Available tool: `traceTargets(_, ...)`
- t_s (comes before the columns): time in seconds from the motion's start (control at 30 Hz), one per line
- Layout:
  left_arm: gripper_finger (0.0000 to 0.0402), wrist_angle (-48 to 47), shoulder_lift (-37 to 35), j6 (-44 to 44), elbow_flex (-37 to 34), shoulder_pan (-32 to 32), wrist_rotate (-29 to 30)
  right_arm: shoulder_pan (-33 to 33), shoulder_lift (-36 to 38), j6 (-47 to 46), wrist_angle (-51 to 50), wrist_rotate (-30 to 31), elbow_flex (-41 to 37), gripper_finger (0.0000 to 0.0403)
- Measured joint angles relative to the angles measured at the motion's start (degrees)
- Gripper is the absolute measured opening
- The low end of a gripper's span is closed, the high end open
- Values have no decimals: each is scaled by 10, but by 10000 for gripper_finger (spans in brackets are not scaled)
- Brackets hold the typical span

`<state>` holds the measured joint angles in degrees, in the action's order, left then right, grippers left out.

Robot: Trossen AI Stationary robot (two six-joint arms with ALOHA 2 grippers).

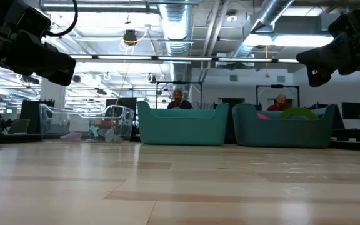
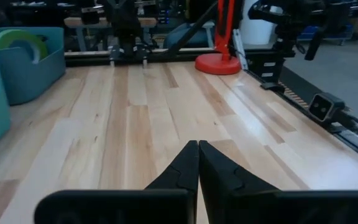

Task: Pick and place Stapler, Stapler remover, tape
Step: Return to Home Position

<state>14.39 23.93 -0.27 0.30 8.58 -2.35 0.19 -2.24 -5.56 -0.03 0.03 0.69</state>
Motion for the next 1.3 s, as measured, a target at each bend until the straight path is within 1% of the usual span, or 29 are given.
traceTargets(0.13,3,-40,-42,0,0,0,10,0,0,0,0,0,0,0)
traceTargets(0.4,3,-99,-108,0,0,0,11,0,0,0,0,0,0,0)
traceTargets(0.63,3,-134,-152,0,0,0,24,0,0,0,0,0,0,0)
traceTargets(0.77,3,-135,-171,0,0,-4,28,0,0,0,0,0,0,0)
traceTargets(0.9,3,-136,-187,0,0,-29,28,0,0,0,0,0,0,0)
traceTargets(1.17,3,-135,-220,0,0,-109,28,0,0,0,0,0,0,0)
traceTargets(1.3,3,-135,-229,0,0,-129,28,0,0,0,0,0,0,0)
